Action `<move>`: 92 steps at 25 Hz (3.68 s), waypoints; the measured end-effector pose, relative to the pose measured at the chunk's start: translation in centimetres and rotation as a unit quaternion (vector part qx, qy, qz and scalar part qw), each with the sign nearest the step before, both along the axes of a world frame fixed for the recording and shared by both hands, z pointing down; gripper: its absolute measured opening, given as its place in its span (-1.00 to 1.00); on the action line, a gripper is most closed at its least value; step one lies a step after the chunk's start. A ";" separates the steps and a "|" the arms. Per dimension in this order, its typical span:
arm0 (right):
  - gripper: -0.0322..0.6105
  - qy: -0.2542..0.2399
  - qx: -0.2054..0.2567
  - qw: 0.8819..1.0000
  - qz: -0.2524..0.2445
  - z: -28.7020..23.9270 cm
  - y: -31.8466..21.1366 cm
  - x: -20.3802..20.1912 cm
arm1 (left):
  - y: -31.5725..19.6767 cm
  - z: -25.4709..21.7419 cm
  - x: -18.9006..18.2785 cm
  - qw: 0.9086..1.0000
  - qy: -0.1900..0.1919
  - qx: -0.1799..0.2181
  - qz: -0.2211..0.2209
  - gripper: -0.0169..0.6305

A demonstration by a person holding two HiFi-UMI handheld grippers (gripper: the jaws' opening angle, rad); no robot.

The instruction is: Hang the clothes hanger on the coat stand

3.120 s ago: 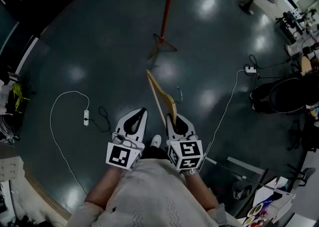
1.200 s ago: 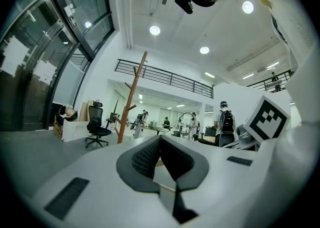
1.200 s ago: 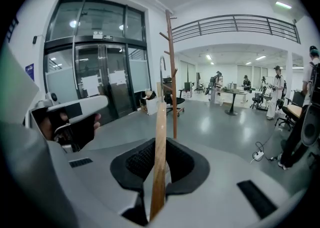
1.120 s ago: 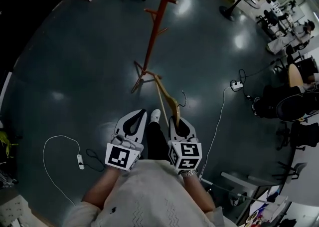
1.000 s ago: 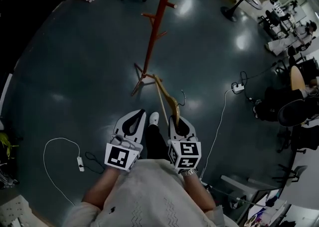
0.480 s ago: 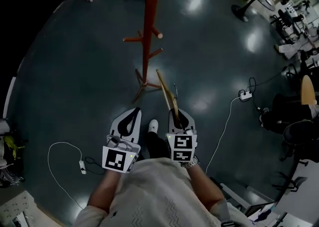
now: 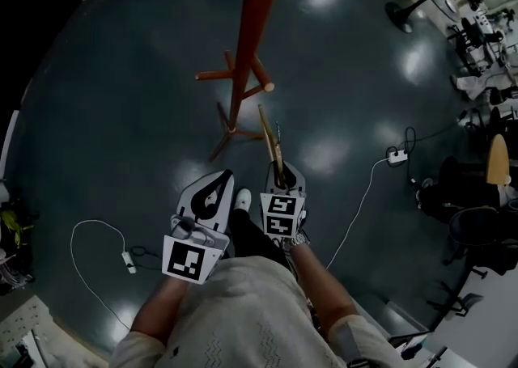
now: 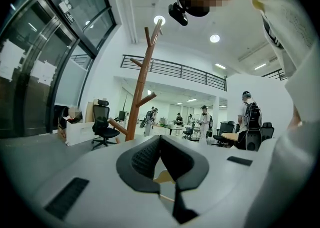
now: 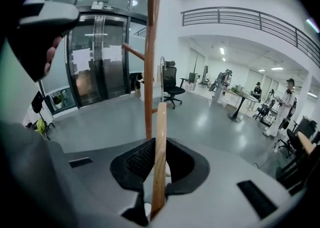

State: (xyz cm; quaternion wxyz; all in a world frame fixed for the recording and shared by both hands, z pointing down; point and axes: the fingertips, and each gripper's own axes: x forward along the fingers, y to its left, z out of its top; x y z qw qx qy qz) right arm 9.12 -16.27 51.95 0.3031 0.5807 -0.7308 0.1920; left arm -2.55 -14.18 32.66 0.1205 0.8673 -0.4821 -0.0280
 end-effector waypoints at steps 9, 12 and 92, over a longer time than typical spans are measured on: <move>-0.68 0.045 -0.002 0.999 -0.030 7.0 -7.1 -2.8 | -2.5 0.6 -0.9 1.000 -0.008 -0.015 0.010 -0.91; -0.68 0.049 -0.001 0.998 -0.038 9.3 -9.4 -3.3 | -3.1 1.9 -0.4 0.999 -0.024 -0.023 0.013 -0.91; -0.84 -0.138 0.176 0.961 -0.163 -15.7 -2.9 -5.7 | 0.9 -1.5 0.3 0.997 -0.037 0.013 0.068 -0.91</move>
